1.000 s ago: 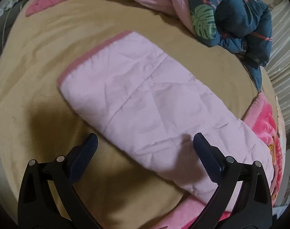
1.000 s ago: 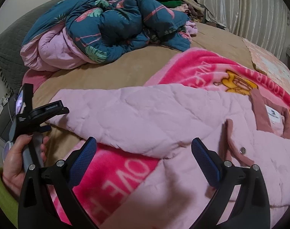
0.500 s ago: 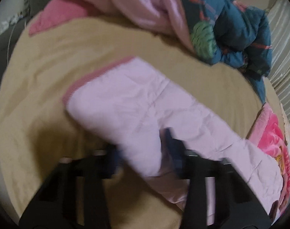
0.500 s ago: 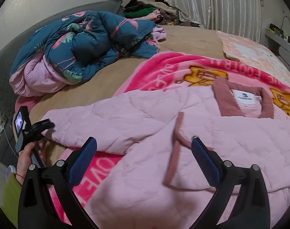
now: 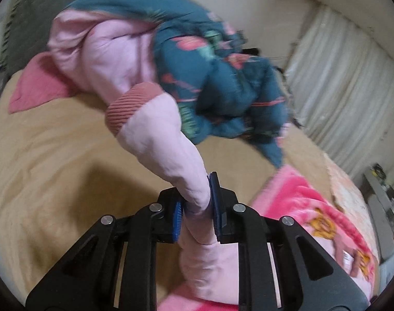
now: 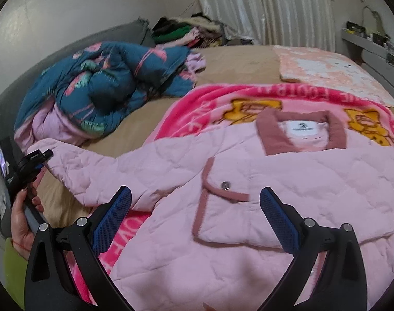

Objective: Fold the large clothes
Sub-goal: 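Grasp the sleeve cuff with the left tool and lift it, then carry the held sleeve over the jacket body with the left tool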

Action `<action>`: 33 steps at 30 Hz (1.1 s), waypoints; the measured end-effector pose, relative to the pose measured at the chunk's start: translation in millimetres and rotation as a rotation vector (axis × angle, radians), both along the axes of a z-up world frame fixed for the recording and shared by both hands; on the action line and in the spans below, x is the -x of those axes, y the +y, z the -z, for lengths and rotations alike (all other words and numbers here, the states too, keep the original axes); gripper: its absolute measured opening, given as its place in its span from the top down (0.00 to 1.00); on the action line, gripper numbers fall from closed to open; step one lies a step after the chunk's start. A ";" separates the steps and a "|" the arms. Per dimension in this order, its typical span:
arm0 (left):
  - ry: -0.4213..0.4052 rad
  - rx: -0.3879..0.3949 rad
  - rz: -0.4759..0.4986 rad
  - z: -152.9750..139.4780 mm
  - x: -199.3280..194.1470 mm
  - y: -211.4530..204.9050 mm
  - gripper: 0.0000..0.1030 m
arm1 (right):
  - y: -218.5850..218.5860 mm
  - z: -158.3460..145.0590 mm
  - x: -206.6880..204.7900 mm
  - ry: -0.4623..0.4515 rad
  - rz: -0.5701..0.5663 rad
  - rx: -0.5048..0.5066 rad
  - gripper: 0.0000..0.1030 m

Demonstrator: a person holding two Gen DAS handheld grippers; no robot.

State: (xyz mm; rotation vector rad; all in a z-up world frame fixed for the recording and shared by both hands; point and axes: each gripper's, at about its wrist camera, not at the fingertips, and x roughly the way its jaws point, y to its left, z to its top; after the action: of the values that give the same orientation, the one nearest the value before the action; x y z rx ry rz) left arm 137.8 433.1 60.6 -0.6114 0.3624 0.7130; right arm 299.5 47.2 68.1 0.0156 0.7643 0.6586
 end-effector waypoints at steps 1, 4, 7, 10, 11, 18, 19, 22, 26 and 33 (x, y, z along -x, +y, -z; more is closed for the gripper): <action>-0.011 -0.008 0.016 -4.4 -1.4 -6.3 0.89 | -6.7 -2.4 0.2 -0.002 0.009 -0.008 0.04; -0.035 -0.057 0.084 -19.8 -8.5 -33.7 0.90 | -25.9 -7.8 0.7 -0.003 0.033 -0.026 0.04; -0.060 -0.079 0.135 -26.5 -8.4 -59.8 0.91 | -43.9 -14.1 2.6 -0.005 0.051 -0.035 0.04; -0.050 -0.077 0.178 -26.8 -11.6 -84.0 0.93 | -68.0 -27.1 6.6 -0.022 0.070 -0.050 0.04; -0.041 -0.078 0.187 -27.0 -13.7 -90.2 0.94 | -72.9 -29.9 7.0 -0.027 0.074 -0.052 0.04; -0.006 -0.076 0.247 -33.5 -22.5 -126.8 0.96 | -121.6 -42.6 14.5 -0.030 0.111 -0.127 0.04; -0.002 -0.075 0.255 -36.3 -24.4 -131.5 0.96 | -125.6 -43.8 16.3 -0.032 0.112 -0.134 0.04; 0.007 -0.096 0.266 -48.4 -29.5 -145.8 0.96 | -139.4 -45.5 21.7 -0.029 0.107 -0.159 0.04; 0.002 -0.128 0.281 -68.1 -36.2 -167.4 0.96 | -154.1 -45.1 27.7 -0.031 0.098 -0.169 0.04; -0.002 -0.165 0.336 -87.2 -51.6 -207.7 0.96 | -178.5 -43.0 31.4 -0.031 0.114 -0.188 0.04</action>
State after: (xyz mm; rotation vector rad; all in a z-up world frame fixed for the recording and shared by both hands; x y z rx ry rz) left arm 189.4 225.3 147.8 -0.3826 0.3888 0.4149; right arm 268.1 -131.2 111.1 0.2186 0.6651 0.6191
